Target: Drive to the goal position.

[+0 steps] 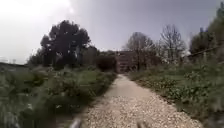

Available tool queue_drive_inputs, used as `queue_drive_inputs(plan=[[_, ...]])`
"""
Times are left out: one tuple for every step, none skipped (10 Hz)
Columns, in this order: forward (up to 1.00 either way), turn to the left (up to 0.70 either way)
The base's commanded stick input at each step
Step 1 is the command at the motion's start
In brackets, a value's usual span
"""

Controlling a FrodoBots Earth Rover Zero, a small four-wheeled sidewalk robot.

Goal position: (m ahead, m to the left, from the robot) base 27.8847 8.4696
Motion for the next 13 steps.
queue_drive_inputs(plan=[[0.85, 0.00], [0.85, -0.14], [0.85, -0.34], [0.85, -0.34], [0.85, -0.30], [0.85, 0.00], [0.85, 0.00], [0.85, 0.00], [0.85, 0.00], [0.85, 0.00], [0.85, 0.00], [0.85, 0.00], [0.85, 0.00]])
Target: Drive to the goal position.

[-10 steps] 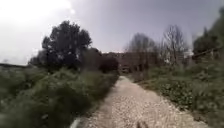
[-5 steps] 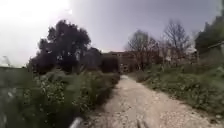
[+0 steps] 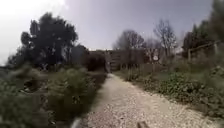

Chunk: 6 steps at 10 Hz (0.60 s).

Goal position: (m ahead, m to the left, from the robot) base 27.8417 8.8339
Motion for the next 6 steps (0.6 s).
queue_drive_inputs(plan=[[0.85, 0.00], [0.85, 0.00], [0.85, 0.00], [0.85, 0.00], [0.85, 0.00], [0.85, 0.00]])
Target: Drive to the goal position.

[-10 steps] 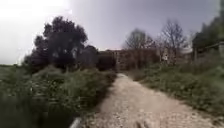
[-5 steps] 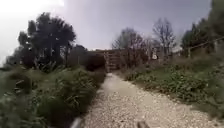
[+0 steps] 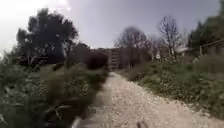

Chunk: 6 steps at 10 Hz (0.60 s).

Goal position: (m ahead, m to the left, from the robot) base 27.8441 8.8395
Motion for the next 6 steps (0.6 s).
queue_drive_inputs(plan=[[0.85, 0.00], [0.85, 0.00], [0.85, 0.00], [0.85, 0.00], [0.85, 0.00], [0.85, 0.00]])
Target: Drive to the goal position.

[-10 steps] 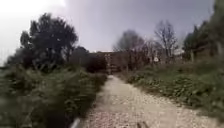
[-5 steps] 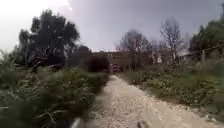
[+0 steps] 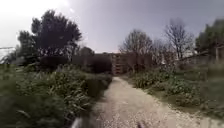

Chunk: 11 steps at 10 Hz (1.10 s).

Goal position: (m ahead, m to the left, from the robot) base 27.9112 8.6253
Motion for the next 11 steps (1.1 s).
queue_drive_inputs(plan=[[0.85, 0.00], [0.85, 0.00], [0.85, 0.00], [0.85, 0.00], [0.85, 0.00], [0.85, 0.00], [0.85, 0.00], [0.85, 0.00], [0.85, 0.00], [0.85, 0.00], [0.85, 0.00]])
